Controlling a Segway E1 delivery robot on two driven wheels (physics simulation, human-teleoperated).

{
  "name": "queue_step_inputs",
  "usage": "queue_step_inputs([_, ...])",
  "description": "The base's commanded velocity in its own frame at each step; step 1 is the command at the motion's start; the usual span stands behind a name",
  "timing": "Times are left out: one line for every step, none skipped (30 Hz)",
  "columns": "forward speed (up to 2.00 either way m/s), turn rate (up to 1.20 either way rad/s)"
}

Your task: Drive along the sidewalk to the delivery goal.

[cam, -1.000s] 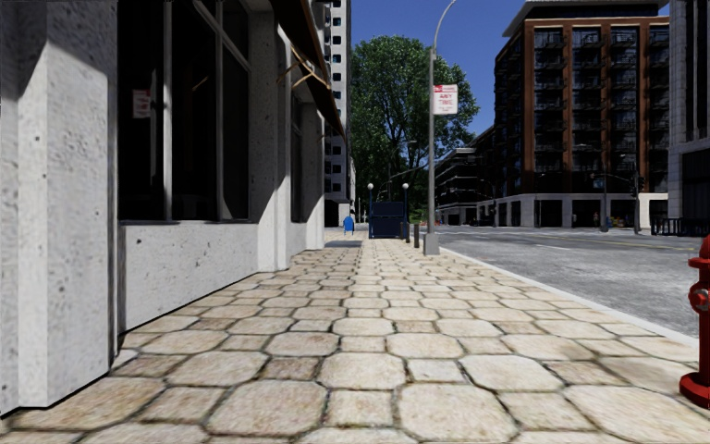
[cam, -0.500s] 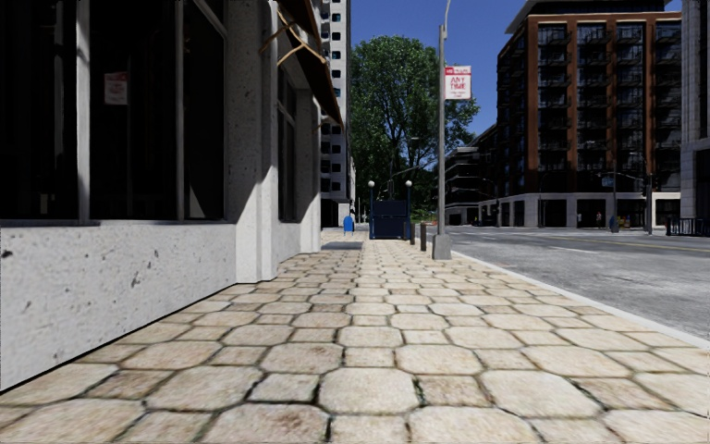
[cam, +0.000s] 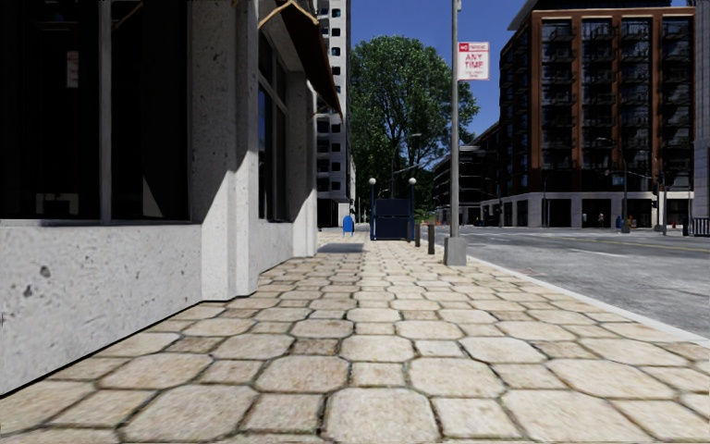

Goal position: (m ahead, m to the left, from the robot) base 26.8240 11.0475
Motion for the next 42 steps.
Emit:
queue_step_inputs([2.0,-1.2])
queue_step_inputs([2.0,-1.2])
queue_step_inputs([2.0,-0.83])
queue_step_inputs([2.0,-0.06])
queue_step_inputs([2.0,0.0])
queue_step_inputs([2.0,0.0])
queue_step_inputs([2.0,0.0])
queue_step_inputs([2.0,0.0])
queue_step_inputs([2.0,0.0])
queue_step_inputs([2.0,0.0])
queue_step_inputs([2.0,0.0])
queue_step_inputs([2.0,0.0])
queue_step_inputs([2.0,0.0])
queue_step_inputs([2.0,0.0])
queue_step_inputs([2.0,0.0])
queue_step_inputs([2.0,0.0])
queue_step_inputs([2.0,0.0])
queue_step_inputs([2.0,0.0])
queue_step_inputs([2.0,0.0])
queue_step_inputs([2.0,0.0])
queue_step_inputs([2.0,0.0])
queue_step_inputs([2.0,0.0])
queue_step_inputs([2.0,0.0])
queue_step_inputs([2.0,0.0])
queue_step_inputs([2.0,0.0])
queue_step_inputs([2.0,0.0])
queue_step_inputs([2.0,0.0])
queue_step_inputs([2.0,0.0])
queue_step_inputs([2.0,0.0])
queue_step_inputs([2.0,0.0])
queue_step_inputs([2.0,0.0])
queue_step_inputs([2.0,0.0])
queue_step_inputs([2.0,0.0])
queue_step_inputs([2.0,0.0])
queue_step_inputs([2.0,0.0])
queue_step_inputs([2.0,0.0])
queue_step_inputs([2.0,0.0])
queue_step_inputs([2.0,0.0])
queue_step_inputs([2.0,0.0])
queue_step_inputs([2.0,0.0])
queue_step_inputs([2.0,0.0])
queue_step_inputs([2.0,0.0])
